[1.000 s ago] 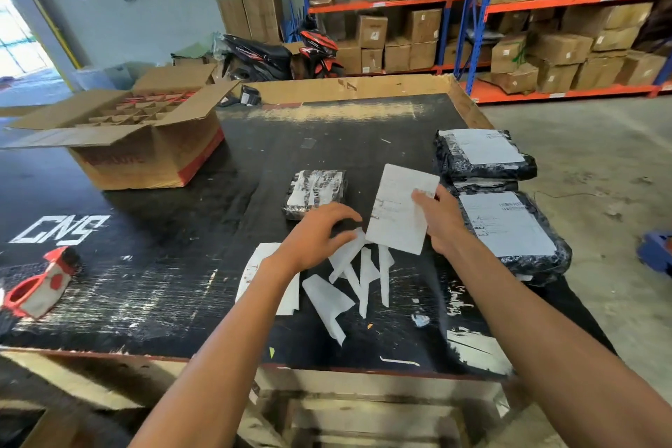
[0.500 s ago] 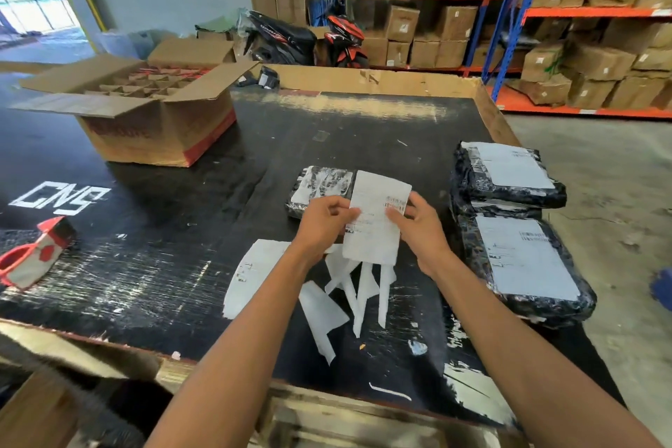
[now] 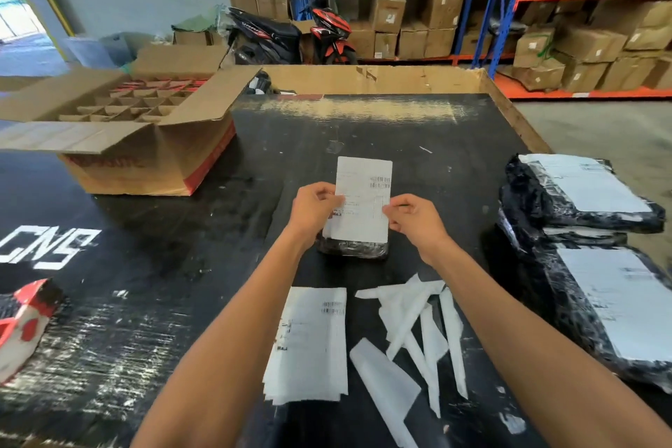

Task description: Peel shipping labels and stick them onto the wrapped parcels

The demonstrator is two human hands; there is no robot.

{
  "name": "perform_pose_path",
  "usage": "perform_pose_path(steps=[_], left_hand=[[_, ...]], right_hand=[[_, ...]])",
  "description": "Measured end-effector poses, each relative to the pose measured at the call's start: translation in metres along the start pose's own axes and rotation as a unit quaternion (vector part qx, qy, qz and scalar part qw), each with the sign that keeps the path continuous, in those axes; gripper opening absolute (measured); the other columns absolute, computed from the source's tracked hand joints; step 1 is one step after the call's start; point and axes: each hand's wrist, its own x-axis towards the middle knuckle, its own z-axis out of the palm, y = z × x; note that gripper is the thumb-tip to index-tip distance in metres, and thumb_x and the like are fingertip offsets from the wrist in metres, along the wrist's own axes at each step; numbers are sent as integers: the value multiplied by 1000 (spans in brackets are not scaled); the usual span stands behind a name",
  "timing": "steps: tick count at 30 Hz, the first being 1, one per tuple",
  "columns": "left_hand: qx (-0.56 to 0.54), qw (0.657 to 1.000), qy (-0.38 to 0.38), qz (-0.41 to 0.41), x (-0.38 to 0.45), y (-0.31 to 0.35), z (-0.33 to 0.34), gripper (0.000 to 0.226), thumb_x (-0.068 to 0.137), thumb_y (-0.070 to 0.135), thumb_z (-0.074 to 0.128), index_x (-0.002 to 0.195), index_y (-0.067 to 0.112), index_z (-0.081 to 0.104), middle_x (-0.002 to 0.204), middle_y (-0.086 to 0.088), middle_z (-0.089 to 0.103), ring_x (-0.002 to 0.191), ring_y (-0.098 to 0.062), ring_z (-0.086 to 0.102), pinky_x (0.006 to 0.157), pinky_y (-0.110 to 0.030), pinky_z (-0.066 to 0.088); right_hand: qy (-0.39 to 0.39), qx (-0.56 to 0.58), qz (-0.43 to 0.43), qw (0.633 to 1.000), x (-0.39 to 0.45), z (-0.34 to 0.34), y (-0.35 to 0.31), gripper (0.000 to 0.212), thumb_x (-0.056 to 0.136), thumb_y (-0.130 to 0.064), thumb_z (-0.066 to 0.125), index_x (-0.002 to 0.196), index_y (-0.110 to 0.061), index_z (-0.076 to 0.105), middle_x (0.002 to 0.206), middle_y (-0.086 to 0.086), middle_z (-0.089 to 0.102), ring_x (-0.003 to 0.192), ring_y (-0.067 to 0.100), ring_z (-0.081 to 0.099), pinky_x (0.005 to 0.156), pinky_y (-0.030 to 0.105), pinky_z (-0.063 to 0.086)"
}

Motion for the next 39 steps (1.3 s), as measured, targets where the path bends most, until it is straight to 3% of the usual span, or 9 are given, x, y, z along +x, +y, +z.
perform_pose_path(steps=[8,16,21,28,30,32,35,36,39], left_hand=[[18,999,-36,-28,38,-34,-5,13,86,2,70,96,11,72,88,-4,76,85,-19,73,75,-31,59],[24,998,-49,15,36,-52,-4,25,83,-3,74,103,10,70,96,-8,73,85,-16,66,81,-28,59],[26,996,-56,59,29,-58,-5,36,82,-3,74,115,10,67,105,-2,74,97,-17,69,88,-29,58],[90,985,-46,137,16,-58,2,46,87,-1,70,130,11,57,123,-3,66,106,-10,63,87,-10,51],[114,981,-44,149,14,-61,1,49,88,5,69,134,13,54,130,-2,62,113,-10,60,98,-23,52],[137,978,-43,154,14,-64,-1,62,90,12,70,145,17,44,143,-3,49,122,-17,55,106,-38,48],[109,989,-23,98,14,-62,-3,109,85,17,78,159,27,-2,158,-4,20,129,-21,47,107,-33,43],[110,990,-8,90,13,-60,-4,114,83,18,80,158,28,-4,160,-2,15,134,-23,44,109,-37,43],[209,953,25,218,11,-64,-7,60,83,13,77,137,19,51,140,2,46,124,-18,51,104,-40,45]], right_hand=[[52,-56,36,996,23,24,18,9,91,-14,72,99,-14,68,96,3,74,91,20,71,80,26,58],[126,-134,25,983,25,36,24,14,91,-17,71,104,-15,69,88,-5,70,73,-1,59,56,4,41],[108,-139,5,984,21,42,25,29,83,-17,81,106,-13,64,97,0,69,84,11,64,76,19,54],[138,-192,-58,970,14,53,32,26,89,-16,75,107,-16,57,112,1,55,83,7,56,76,17,48],[142,-194,-57,969,11,54,31,26,90,-17,73,111,-16,56,117,1,44,81,6,51,77,18,44],[144,-187,-65,970,9,55,31,33,90,-16,73,117,-16,54,121,-1,38,83,6,51,83,23,48],[158,-178,-90,967,6,55,34,55,87,-15,77,131,-18,44,124,-4,30,81,5,52,79,19,45],[160,-184,-100,965,6,54,35,52,87,-15,77,128,-18,46,122,-5,31,83,6,53,77,17,44],[131,-265,-202,934,5,49,40,13,91,-20,72,100,-20,62,109,-11,51,100,9,51,85,17,44]])
